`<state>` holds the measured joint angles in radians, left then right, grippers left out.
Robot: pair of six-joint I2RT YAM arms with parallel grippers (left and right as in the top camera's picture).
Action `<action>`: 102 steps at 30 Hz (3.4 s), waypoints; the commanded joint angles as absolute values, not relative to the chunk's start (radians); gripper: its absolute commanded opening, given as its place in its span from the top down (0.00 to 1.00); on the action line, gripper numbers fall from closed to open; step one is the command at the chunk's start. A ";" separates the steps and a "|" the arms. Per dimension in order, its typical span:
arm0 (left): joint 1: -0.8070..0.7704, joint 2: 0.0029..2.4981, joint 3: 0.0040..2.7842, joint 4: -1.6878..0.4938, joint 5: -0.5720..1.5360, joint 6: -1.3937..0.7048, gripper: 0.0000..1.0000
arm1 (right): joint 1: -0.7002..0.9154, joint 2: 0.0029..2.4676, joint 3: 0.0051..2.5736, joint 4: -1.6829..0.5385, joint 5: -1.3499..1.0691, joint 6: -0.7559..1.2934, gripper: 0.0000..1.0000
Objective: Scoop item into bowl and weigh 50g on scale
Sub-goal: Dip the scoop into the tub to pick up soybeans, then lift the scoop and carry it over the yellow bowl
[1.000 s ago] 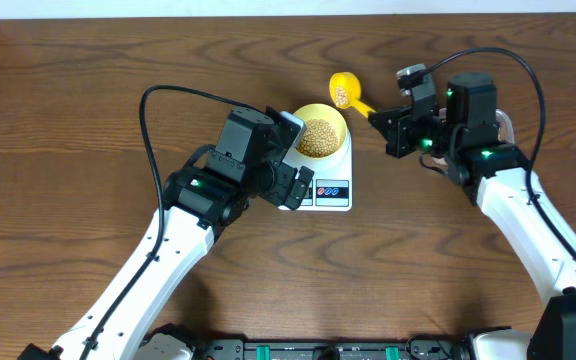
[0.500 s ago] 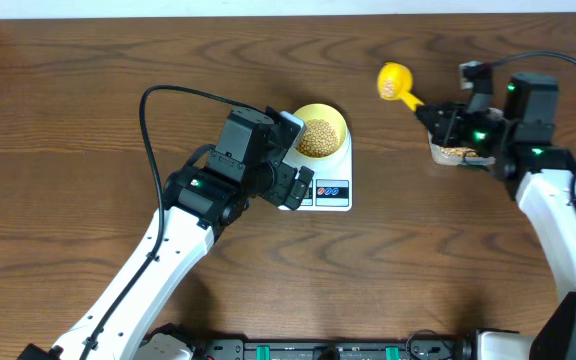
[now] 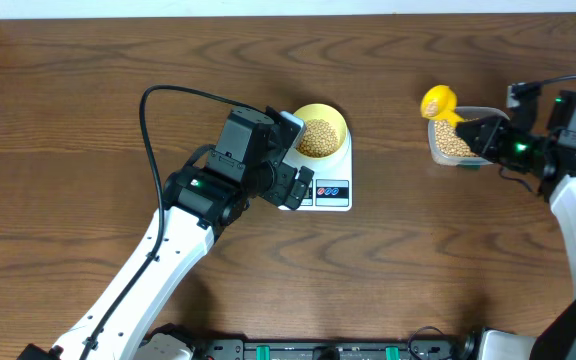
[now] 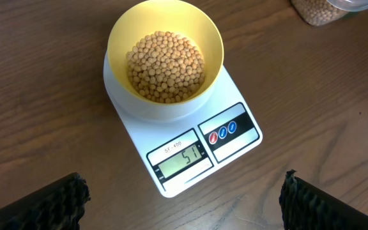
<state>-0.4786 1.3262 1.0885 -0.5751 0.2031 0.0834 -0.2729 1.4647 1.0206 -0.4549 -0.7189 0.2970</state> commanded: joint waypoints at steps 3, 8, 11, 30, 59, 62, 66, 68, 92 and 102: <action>-0.474 1.326 1.092 -0.574 0.191 0.093 0.02 | -0.344 1.375 1.029 -0.483 -0.736 0.302 0.99; -0.474 1.326 1.092 -0.574 0.191 0.093 0.02 | -0.390 1.340 1.029 -0.527 -0.731 0.298 0.99; -0.474 1.326 1.092 -0.574 0.191 0.093 0.02 | -0.407 1.339 1.029 -0.561 -0.672 0.255 0.99; -0.474 1.326 1.092 -0.574 0.191 0.093 0.02 | -0.319 1.339 1.029 -0.632 -0.354 -0.090 0.99; -0.474 1.326 1.092 -0.574 0.191 0.093 0.02 | -0.084 1.345 1.029 -0.639 0.029 -0.330 0.99; -0.474 1.326 1.092 -0.574 0.191 0.093 0.02 | -0.095 1.354 1.029 -0.625 -0.120 -0.246 0.99; -0.474 1.326 1.092 -0.574 0.191 0.093 0.02 | -0.097 1.360 1.029 -0.550 -0.403 -0.154 0.99; -0.474 1.326 1.092 -0.574 0.191 0.094 0.02 | -0.097 1.360 1.029 -0.495 -0.497 -0.106 0.99; -0.474 1.326 1.092 -0.574 0.191 0.093 0.02 | 0.213 1.537 1.029 -0.059 -0.680 -0.088 0.99; -0.474 1.326 1.092 -0.574 0.191 0.094 0.02 | 0.305 1.557 1.029 -0.072 -0.496 -0.162 0.99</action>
<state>-0.4786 1.3262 1.0885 -0.5755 0.2031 0.0834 0.2752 1.5532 1.0203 -0.0666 -0.6086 -0.1116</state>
